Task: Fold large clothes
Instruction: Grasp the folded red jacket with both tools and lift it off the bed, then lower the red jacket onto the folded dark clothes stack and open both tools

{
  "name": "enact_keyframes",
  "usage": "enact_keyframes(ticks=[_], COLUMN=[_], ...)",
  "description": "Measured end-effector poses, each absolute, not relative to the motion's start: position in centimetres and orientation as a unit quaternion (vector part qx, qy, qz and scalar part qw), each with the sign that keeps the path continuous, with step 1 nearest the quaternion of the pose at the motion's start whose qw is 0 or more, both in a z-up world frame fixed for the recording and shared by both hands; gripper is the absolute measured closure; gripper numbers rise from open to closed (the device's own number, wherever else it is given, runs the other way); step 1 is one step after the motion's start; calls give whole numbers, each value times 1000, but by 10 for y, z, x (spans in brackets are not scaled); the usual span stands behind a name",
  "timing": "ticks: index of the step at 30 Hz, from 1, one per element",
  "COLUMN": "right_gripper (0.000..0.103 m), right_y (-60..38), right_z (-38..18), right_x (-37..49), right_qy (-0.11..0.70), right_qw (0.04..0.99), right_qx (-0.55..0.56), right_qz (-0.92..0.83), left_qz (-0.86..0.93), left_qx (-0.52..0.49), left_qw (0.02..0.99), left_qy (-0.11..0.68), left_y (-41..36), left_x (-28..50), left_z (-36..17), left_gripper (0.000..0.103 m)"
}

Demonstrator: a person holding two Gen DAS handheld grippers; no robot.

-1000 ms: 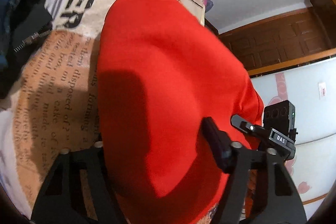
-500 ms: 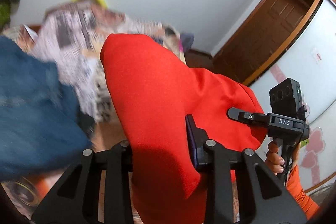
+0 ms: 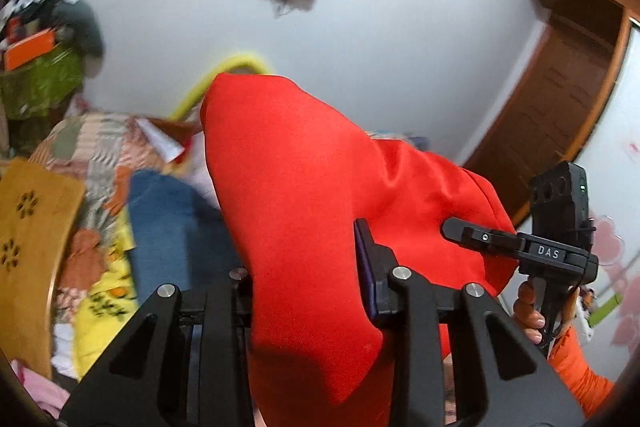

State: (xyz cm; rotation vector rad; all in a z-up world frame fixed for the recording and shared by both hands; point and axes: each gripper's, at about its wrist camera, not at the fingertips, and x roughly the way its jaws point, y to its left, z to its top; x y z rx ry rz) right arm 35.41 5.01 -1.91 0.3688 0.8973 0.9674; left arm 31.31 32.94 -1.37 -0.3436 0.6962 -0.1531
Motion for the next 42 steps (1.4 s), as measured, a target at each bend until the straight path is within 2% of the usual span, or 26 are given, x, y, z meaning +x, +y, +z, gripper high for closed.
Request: enact_keyframes(ticks=[4, 8, 11, 12, 14, 16, 19, 25, 29, 34, 36, 42], right_gripper=[86, 86, 84, 82, 77, 66, 56, 56, 56, 56, 56, 56], right_y=[101, 141, 149, 149, 149, 145, 134, 94, 75, 50, 40, 10], right_z=[-75, -140, -151, -149, -141, -134, -128, -107, -70, -6, 20, 73], right_x=[363, 360, 353, 350, 343, 338, 335, 328, 311, 262, 235, 155], right_qy=[465, 519, 512, 504, 492, 484, 477, 463, 421, 323, 281, 169], right_qw=[752, 727, 728, 736, 750, 767, 790, 813, 835, 874, 885, 902], right_qx=[149, 117, 107, 97, 78, 56, 28, 26, 18, 5, 4, 9], right_qz=[442, 435, 444, 442, 434, 418, 386, 353, 354, 362, 370, 398], left_qz=[-27, -13, -8, -5, 6, 20, 61, 106, 107, 95, 83, 82], left_qx=[-182, -208, -205, -203, -194, -179, -146, -78, -56, -57, -55, -37], left_qw=[899, 891, 889, 889, 890, 892, 900, 910, 925, 949, 959, 982], left_qy=[398, 404, 410, 411, 412, 413, 407, 392, 360, 296, 266, 169], left_y=[372, 411, 419, 420, 419, 413, 399, 367, 343, 312, 296, 251], left_x=[327, 314, 310, 309, 307, 306, 301, 286, 257, 208, 184, 105], left_z=[-75, -114, -127, -128, -125, -122, -114, -90, -56, -1, 20, 68], left_gripper=[70, 59, 46, 41, 36, 32, 27, 27, 27, 26, 20, 19])
